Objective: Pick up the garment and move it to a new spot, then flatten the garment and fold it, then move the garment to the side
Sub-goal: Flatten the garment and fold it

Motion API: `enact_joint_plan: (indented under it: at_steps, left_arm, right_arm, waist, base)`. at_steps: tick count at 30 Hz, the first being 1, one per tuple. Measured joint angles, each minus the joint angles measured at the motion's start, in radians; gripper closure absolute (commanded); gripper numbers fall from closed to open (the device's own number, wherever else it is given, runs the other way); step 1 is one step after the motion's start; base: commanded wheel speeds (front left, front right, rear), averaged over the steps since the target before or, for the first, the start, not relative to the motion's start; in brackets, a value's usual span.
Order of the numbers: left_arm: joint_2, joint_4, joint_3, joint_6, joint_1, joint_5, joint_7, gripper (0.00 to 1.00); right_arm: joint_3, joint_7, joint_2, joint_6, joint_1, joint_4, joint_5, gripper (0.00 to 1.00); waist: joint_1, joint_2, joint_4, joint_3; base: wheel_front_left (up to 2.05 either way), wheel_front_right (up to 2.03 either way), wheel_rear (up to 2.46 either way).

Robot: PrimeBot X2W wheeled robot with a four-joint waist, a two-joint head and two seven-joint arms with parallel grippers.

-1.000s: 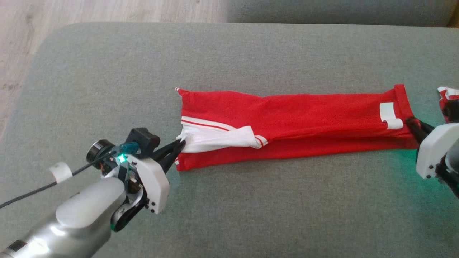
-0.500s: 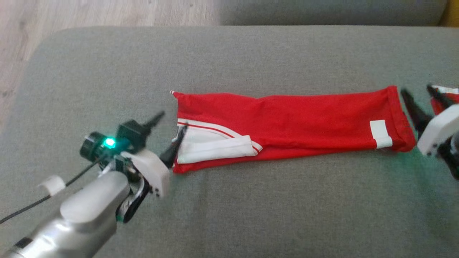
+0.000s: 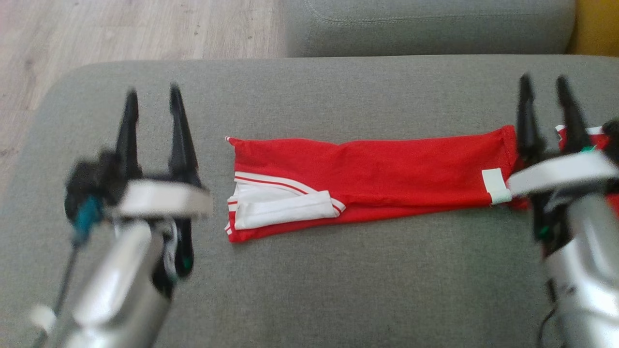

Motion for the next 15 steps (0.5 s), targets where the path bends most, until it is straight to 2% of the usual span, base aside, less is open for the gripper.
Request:
enact_joint_plan:
  at_steps: [4,6,10,15]
  left_arm:
    - [-0.058,-0.013,0.090,-0.028,0.175,0.130,0.000,0.00]
    - [-0.093,0.002,0.135,-0.042,0.236,0.161,0.000,0.00]
    - [-0.145,0.038,0.201,-0.096,0.306,0.227,0.000,0.00]
    - [-0.207,0.049,0.282,-0.164,0.312,0.293,0.000,0.00]
  right_arm:
    - [-0.082,-0.007,0.125,0.000,0.121,-0.066,-0.114,0.00]
    - [-0.099,-0.007,0.162,0.000,0.183,-0.096,-0.159,0.00]
    - [-0.099,-0.009,0.180,0.000,0.266,-0.123,-0.202,0.00]
    - [-0.104,-0.009,0.190,0.000,0.278,-0.146,-0.222,0.00]
  waist:
    - [0.0000,0.0000,-0.004,-0.001]
    - [0.0000,0.0000,-0.008,-0.001]
    - [0.0000,0.0000,-0.016,0.007]
    - [0.0000,0.0000,-0.014,0.029]
  base:
    - [0.00,0.00,0.00]
    - [0.00,0.00,0.00]
    - [0.00,0.00,0.00]
    - [0.00,0.00,0.00]
